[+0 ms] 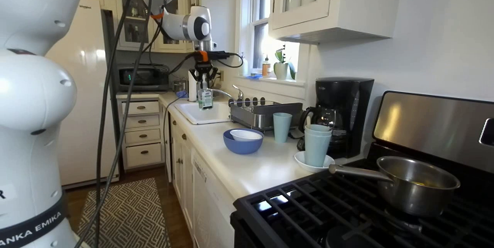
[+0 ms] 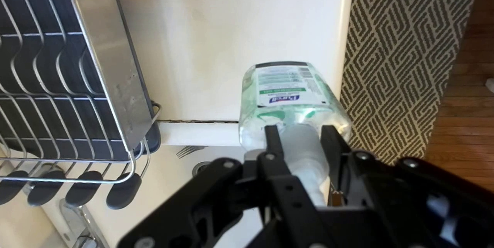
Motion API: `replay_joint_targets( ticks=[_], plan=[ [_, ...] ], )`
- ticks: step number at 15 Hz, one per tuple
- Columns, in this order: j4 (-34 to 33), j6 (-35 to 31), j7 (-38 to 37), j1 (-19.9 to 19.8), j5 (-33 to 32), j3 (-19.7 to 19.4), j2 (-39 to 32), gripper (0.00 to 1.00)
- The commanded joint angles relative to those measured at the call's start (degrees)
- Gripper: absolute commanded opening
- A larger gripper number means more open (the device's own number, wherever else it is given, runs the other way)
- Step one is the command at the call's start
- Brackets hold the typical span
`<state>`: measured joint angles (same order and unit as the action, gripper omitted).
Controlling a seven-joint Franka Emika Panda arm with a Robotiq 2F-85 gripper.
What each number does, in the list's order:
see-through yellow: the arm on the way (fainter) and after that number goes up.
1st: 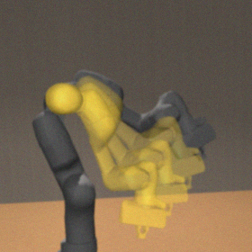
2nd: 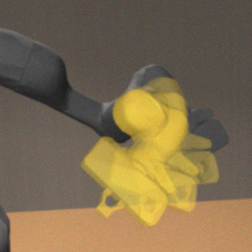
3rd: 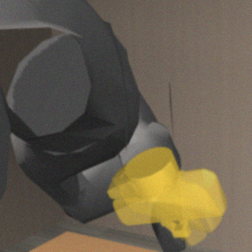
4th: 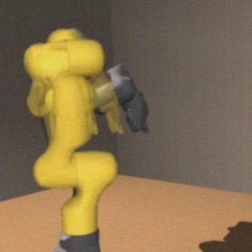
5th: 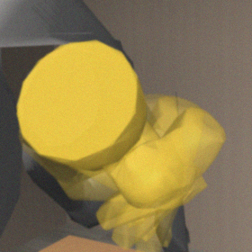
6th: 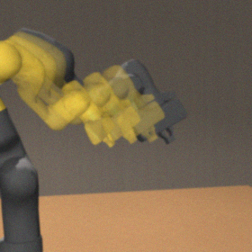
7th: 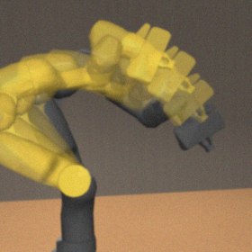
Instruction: Bring the hand soap bottle closer to the sink
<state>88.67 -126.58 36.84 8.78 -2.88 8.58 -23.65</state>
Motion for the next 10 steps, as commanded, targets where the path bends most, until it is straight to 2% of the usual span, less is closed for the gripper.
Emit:
replay_joint_targets(
  ticks=[1,10],
  plan=[
    [-10.4,3.2,-3.3,1.1,-2.3,0.4,-7.6,0.08],
    [-26.0,5.9,-6.9,2.2,-4.1,-0.6,-20.9,0.08]
  ],
)
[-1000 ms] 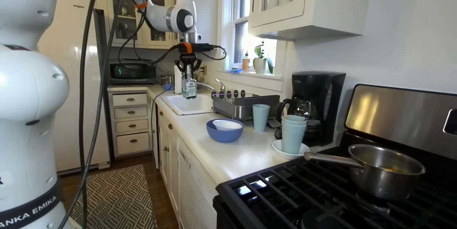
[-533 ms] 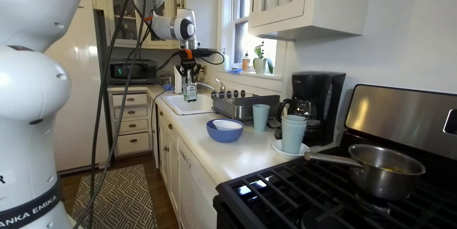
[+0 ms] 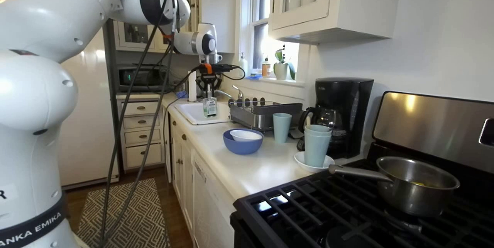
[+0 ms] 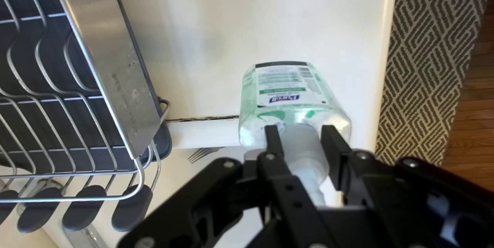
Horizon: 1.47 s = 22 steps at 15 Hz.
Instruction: Bring the hand soap bottle closer to the sink
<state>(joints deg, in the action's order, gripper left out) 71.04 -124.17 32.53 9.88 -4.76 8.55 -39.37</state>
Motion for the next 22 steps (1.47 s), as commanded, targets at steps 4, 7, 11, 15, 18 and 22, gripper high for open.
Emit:
replay_joint_targets(
  ticks=[4,7,11,15,18,22],
  plan=[
    [-14.4,5.5,-4.5,1.1,-2.5,-1.2,-9.9,0.08],
    [-18.7,7.1,-5.8,1.3,-2.8,-1.9,-13.0,0.08],
    [-23.4,9.8,-6.9,1.4,-2.7,-2.7,-16.2,0.08],
    [-27.1,12.2,-7.5,1.3,-2.3,-2.9,-18.6,0.13],
    [-28.5,13.5,-6.9,1.3,-1.7,-3.0,-19.1,0.63],
    [-29.4,18.1,-5.4,0.4,-0.3,-1.6,-17.0,0.92]
  ],
)
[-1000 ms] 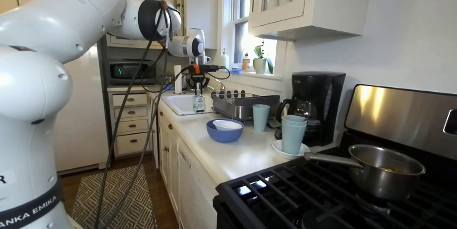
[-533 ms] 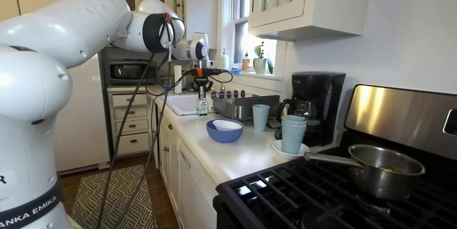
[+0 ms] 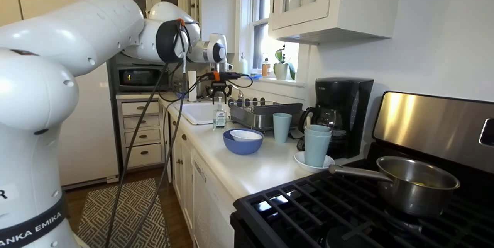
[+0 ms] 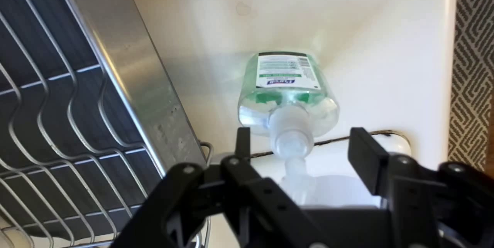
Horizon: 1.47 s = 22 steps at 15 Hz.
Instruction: Bring the hand soap bottle closer to the sink
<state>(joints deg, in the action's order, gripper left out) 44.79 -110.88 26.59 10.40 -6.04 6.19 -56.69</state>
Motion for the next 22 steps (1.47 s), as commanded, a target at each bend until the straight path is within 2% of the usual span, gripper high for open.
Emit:
replay_joint_targets(
  ticks=[1,5,7,13,19,22],
  plan=[
    [-2.8,7.1,1.0,-0.9,2.3,1.8,1.5,0.98],
    [1.5,14.4,1.8,-4.3,6.9,4.5,7.2,1.0],
    [4.7,15.3,-0.7,-5.7,8.3,4.2,10.5,1.0],
    [19.8,8.5,-6.3,-8.6,8.1,2.4,21.5,1.0],
    [34.2,-1.0,-14.6,-8.5,6.8,-0.1,31.1,1.0],
    [41.3,-1.4,-18.1,-8.5,6.9,-2.0,36.4,1.0]
  ],
)
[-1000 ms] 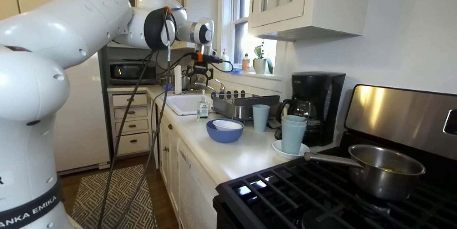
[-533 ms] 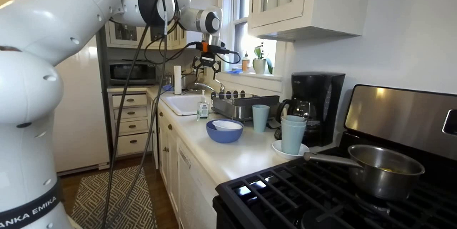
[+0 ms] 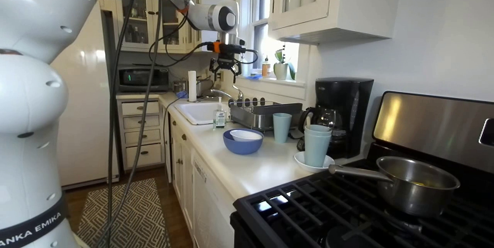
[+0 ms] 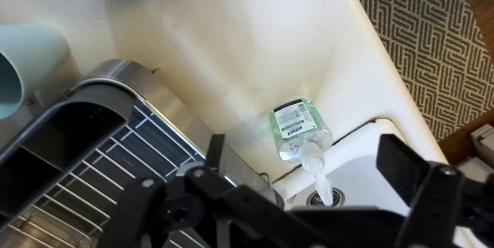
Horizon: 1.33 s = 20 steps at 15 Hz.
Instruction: Bring the hand soap bottle closer to the sink
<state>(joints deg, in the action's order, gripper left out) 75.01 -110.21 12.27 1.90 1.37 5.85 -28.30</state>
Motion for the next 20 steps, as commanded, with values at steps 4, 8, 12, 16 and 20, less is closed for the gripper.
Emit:
replay_joint_targets(
  ticks=[4,8,12,16,20],
  plan=[
    [21.3,-0.8,-6.4,-0.3,-2.4,-4.1,16.3,1.0],
    [32.4,-3.4,-5.5,-1.4,-5.8,-6.0,25.2,1.0],
    [43.7,-8.4,-3.4,-3.7,-4.2,-7.9,34.3,1.0],
    [44.4,-8.9,-3.4,-4.5,-4.2,-9.2,34.6,1.0],
    [50.9,-11.4,-3.1,-5.3,-4.2,-10.4,40.0,1.0]
  ],
)
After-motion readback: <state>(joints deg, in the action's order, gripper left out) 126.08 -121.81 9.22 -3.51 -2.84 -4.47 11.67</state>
